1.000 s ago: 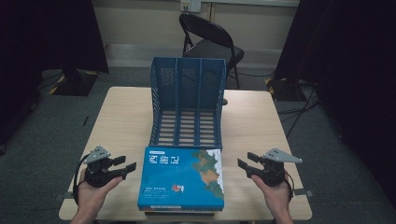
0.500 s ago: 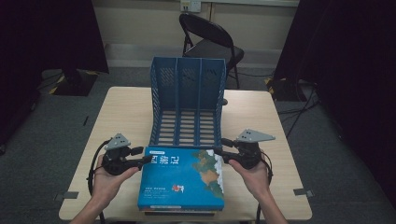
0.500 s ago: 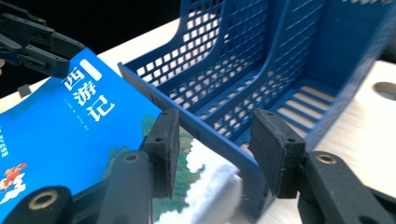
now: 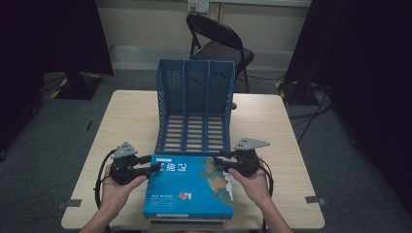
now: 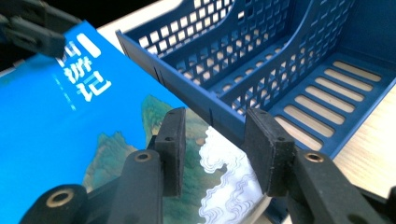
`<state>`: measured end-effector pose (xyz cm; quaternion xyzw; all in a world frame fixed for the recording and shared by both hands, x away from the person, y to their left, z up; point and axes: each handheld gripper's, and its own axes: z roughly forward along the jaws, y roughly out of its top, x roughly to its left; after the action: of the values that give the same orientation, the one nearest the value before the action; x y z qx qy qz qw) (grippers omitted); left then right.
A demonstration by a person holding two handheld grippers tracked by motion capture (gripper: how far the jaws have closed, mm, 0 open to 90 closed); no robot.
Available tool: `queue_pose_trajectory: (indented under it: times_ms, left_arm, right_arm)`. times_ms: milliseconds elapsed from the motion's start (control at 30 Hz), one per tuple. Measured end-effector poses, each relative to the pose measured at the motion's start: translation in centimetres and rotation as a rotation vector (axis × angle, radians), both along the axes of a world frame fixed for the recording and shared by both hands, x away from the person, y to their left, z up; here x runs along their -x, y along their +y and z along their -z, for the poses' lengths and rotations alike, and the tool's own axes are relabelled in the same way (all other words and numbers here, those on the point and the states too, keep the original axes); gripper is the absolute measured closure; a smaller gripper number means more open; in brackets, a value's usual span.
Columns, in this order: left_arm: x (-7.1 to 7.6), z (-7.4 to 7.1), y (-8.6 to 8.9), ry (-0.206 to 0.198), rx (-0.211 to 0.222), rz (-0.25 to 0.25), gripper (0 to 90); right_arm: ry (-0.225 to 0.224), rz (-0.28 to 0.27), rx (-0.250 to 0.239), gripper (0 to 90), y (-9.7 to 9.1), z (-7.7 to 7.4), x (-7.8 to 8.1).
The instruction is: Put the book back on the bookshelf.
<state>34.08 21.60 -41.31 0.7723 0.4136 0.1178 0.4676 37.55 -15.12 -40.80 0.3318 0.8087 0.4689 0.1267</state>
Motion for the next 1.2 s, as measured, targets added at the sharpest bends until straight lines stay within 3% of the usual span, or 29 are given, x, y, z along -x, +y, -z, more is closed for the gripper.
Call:
queue_pose_trajectory:
  times_ms: [133,233,400,500,633,967,1200]
  left_arm:
    - [0.1,0.3,0.3,0.011,0.021,0.013,48.6]
    - [0.1,0.3,0.3,0.020,0.028,0.014,49.7]
    - [0.5,0.3,0.0,-0.004,0.016,0.011,50.4]
    - [0.4,0.4,0.2,0.014,0.036,0.010,50.5]
    - [0.6,0.4,0.0,0.011,0.030,0.015,51.1]
    - [0.4,0.4,-0.7,0.027,0.044,0.037,53.8]
    - [0.0,0.7,-1.7,0.027,0.067,0.072,54.7]
  right_arm:
    - [0.010,0.013,-0.003,51.5,-0.2,0.3,-0.2]
    - [0.021,0.008,-0.006,53.1,-0.4,0.4,-0.3]
    - [0.045,0.002,-0.014,57.0,-0.8,0.5,-0.2]
    - [0.041,0.007,-0.014,57.2,-0.8,0.5,0.0]
    - [0.037,0.006,-0.005,57.3,-0.9,0.5,0.4]
    - [0.043,-0.004,-0.002,58.4,-2.1,0.4,2.6]
    - [0.050,-0.013,-0.004,59.5,-3.3,0.4,5.3]
